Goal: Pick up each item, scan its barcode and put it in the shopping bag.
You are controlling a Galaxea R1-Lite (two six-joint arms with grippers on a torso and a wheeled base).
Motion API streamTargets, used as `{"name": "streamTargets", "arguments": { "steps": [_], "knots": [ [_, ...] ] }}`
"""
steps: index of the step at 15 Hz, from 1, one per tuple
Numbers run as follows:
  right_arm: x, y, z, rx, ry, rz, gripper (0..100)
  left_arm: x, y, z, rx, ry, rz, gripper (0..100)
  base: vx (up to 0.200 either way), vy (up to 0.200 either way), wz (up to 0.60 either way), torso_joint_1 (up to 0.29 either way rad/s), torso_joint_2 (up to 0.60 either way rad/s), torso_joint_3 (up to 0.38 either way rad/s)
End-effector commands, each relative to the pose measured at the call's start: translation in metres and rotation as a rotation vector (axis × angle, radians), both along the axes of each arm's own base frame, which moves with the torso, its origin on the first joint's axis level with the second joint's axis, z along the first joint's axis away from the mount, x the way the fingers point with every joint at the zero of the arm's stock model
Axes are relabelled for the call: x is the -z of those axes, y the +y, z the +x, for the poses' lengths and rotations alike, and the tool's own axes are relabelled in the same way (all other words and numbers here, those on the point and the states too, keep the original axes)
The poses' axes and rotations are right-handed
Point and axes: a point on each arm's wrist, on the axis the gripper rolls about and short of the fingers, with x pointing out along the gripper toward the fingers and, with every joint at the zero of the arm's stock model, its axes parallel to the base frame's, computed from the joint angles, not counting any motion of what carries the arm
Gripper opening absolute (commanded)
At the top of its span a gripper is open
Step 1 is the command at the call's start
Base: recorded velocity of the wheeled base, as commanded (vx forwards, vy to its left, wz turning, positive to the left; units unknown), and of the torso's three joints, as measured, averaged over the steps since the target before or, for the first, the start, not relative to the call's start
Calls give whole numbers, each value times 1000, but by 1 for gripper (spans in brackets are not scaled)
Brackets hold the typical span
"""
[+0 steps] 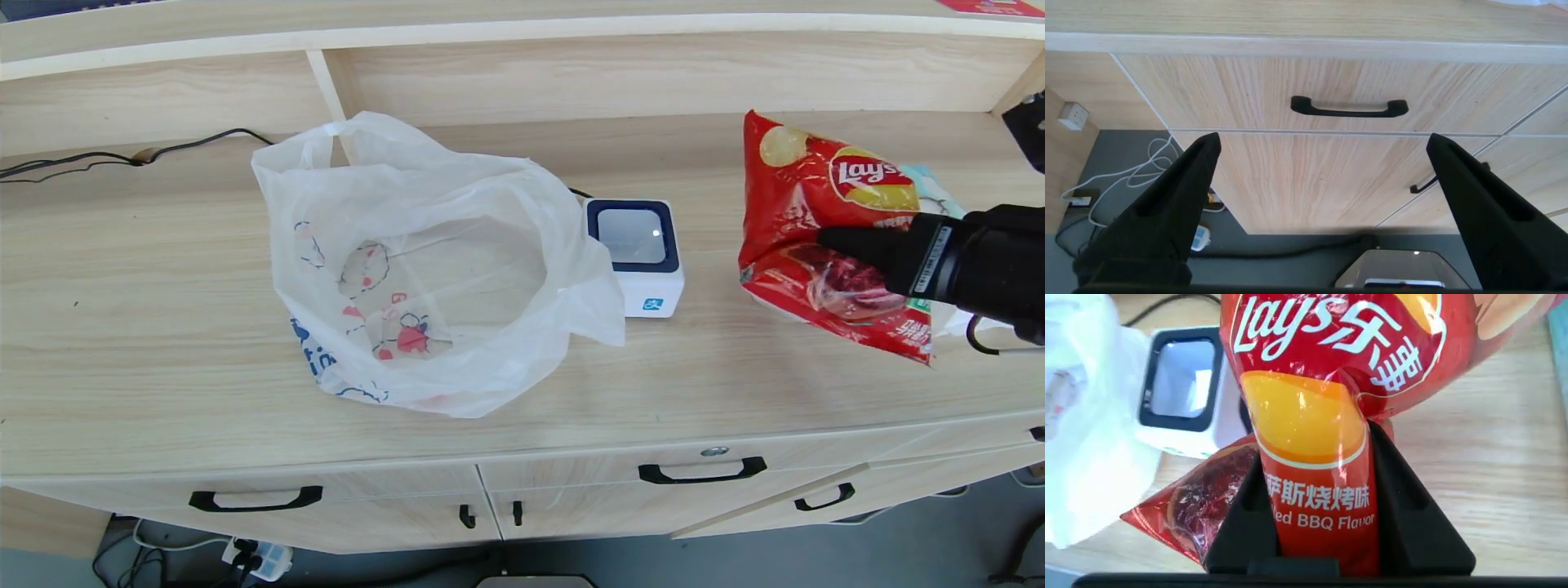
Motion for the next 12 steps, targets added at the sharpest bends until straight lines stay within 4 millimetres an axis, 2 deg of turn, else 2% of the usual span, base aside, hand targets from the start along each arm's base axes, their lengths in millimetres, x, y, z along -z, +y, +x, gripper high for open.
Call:
{"name": "streamTargets", "arguments": {
  "steps": [1,2,4,7,10,12],
  "knots": [
    [-7,-2,-29,-42,-44,72,0,0,0,0,0,1,0,100,0,0,0,0,0,0],
    [-9,10,-50,-156,-64,253,0,0,0,0,0,3,0,100,0,0,0,0,0,0],
    [-4,24,-68,-286,-92,376,0,0,0,0,0,3,2,100,0,0,0,0,0,0],
    [3,33,-80,-384,-89,523,0,0,0,0,0,3,2,100,0,0,0,0,0,0],
    [-4,44,-92,-491,-17,666,0,0,0,0,0,3,0,100,0,0,0,0,0,0],
    [-2,53,-98,-558,15,684,0,0,0,0,0,3,2,100,0,0,0,0,0,0]
  ]
}}
